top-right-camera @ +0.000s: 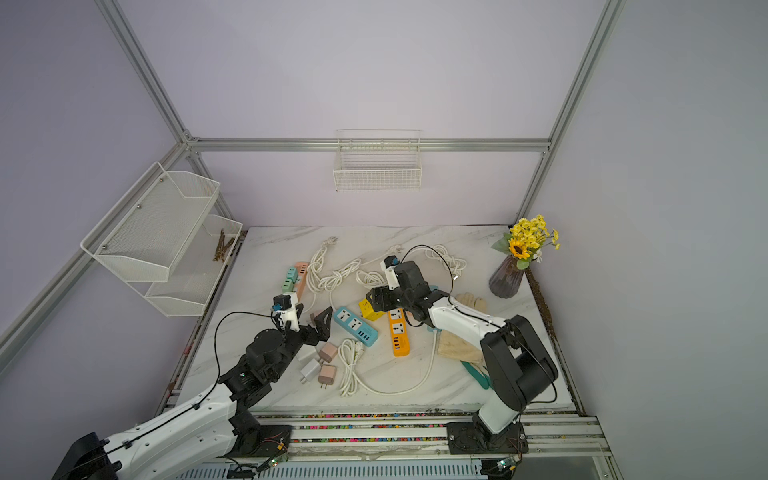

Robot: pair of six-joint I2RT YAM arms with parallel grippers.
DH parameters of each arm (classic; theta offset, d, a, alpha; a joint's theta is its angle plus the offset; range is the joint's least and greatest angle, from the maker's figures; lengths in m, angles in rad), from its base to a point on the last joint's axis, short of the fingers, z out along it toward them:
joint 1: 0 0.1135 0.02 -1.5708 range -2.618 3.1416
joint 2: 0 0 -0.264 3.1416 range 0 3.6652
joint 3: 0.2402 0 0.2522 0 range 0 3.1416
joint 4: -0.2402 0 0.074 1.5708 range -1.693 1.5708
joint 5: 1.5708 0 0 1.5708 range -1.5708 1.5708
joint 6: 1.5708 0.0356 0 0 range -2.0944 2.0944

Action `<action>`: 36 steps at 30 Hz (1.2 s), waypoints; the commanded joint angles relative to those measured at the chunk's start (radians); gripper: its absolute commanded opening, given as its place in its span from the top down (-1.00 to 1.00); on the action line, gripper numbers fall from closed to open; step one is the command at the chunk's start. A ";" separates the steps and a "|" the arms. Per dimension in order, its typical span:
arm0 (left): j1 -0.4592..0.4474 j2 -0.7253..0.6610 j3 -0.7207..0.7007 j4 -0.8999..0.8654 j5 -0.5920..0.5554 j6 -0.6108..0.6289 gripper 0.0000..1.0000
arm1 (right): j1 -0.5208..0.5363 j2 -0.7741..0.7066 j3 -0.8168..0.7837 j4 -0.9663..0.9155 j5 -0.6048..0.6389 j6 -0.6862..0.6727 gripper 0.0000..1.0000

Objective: Pull the plug off the socket
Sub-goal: Place the plug at the center of the board, then move the socket to the center of the board.

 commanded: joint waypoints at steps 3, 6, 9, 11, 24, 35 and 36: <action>0.038 0.017 -0.001 0.028 -0.013 0.031 -0.99 | 0.005 -0.224 -0.279 0.449 -0.035 -0.013 -0.57; 0.076 0.034 0.008 0.008 0.000 0.030 -0.99 | 0.004 -0.265 -0.424 0.747 -0.052 0.033 -0.57; 0.117 0.052 0.033 -0.036 0.019 0.038 -0.99 | 0.004 -0.241 -0.445 0.824 -0.074 0.057 -0.58; 0.131 0.074 0.070 -0.092 -0.007 0.033 -0.99 | 0.003 -0.217 -0.430 0.822 -0.114 0.082 -0.58; 0.254 0.545 0.658 -0.735 -0.064 0.030 -0.99 | -0.018 -0.253 -0.465 0.872 -0.120 0.162 -0.57; 0.406 0.963 1.224 -1.331 -0.158 0.134 -0.84 | -0.051 -0.258 -0.480 0.883 -0.106 0.222 -0.56; 0.424 0.982 1.247 -1.370 -0.155 0.148 -0.77 | -0.053 -0.256 -0.478 0.884 -0.109 0.227 -0.55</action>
